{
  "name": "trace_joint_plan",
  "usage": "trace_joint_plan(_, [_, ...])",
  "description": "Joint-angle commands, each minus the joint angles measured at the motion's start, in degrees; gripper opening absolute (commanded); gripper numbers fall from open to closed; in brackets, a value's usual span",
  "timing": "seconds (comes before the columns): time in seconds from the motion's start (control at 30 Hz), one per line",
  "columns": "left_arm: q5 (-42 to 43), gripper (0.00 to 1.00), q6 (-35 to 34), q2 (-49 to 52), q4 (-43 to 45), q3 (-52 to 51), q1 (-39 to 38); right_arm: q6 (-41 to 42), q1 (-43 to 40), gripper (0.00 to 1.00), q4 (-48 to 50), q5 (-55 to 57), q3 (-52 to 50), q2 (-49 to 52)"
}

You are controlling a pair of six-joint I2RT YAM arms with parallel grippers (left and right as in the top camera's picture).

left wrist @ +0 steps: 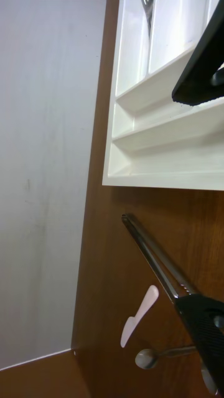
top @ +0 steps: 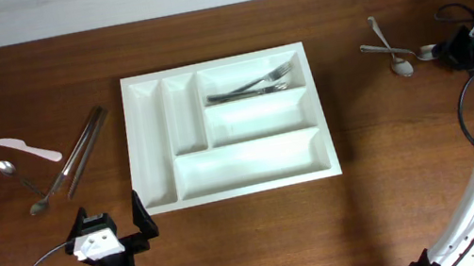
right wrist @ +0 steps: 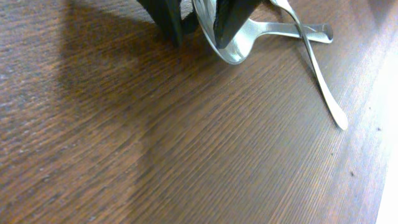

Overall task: Pack container
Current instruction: 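Move the right gripper to the spoons and grasp a silver spoon, then carry the spoon into the tray's middle compartment and release it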

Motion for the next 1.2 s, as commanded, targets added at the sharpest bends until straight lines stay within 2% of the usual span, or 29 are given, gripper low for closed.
trace_joint_plan(0.0, [0.61, 0.99, 0.92, -0.50, -0.09, -0.28, -0.24, -0.17, 0.26, 0.13, -0.39, 1.14, -0.70, 2.27])
trace_joint_plan(0.1, [0.61, 0.99, 0.92, -0.50, -0.09, -0.28, -0.24, -0.17, 0.26, 0.04, -0.42, 1.14, -0.70, 2.27])
trace_joint_plan(0.27, [0.61, 0.99, 0.92, -0.50, -0.09, -0.28, -0.24, -0.20, 0.26, 0.04, -0.20, 0.00, -0.68, 2.27])
trace_joint_plan(0.53, [0.61, 0.99, 0.92, -0.50, -0.09, -0.28, -0.24, -0.13, 0.26, 0.04, 0.33, -8.44, 2.54, 2.16])
trace_joint_plan(0.97, [0.61, 0.99, 0.92, -0.50, -0.09, -0.26, -0.24, -0.52, 0.26, 0.04, -7.41, -9.27, 16.15, 1.42])
trace_joint_plan(1.17, [0.61, 0.99, 0.92, -0.50, -0.09, -0.28, -0.24, -3.23, 0.31, 0.04, -11.93, -11.63, 18.47, 1.33])
